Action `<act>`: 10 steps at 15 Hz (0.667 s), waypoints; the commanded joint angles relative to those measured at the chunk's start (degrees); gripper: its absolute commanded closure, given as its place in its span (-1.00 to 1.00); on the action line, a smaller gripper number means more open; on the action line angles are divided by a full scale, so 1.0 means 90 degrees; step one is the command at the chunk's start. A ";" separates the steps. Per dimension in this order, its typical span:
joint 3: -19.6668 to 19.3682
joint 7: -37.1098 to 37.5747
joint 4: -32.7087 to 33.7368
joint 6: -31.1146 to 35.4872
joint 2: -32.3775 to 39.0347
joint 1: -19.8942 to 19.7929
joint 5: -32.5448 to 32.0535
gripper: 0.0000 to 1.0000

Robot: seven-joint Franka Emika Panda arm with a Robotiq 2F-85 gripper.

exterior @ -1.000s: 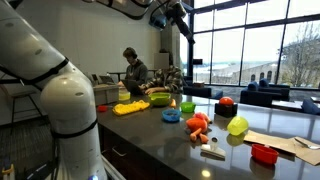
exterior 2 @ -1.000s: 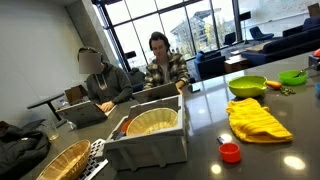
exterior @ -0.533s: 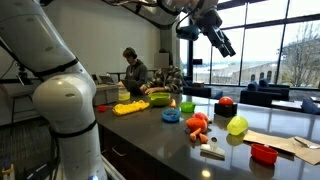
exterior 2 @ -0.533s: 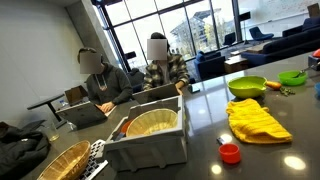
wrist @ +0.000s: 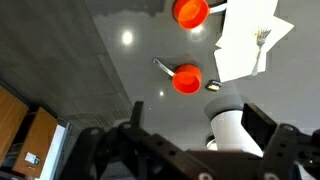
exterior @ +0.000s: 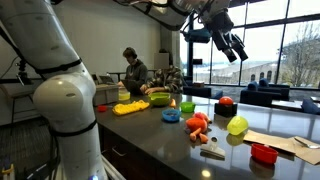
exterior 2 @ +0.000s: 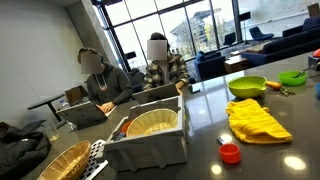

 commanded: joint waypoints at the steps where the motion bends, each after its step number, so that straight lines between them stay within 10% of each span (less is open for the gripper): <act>1: -0.0248 0.0332 0.0012 -0.0064 0.0100 0.0357 -0.0434 -1.00; 10: -0.0758 0.2574 0.0745 -0.0729 0.0988 0.0579 -0.1355 -1.00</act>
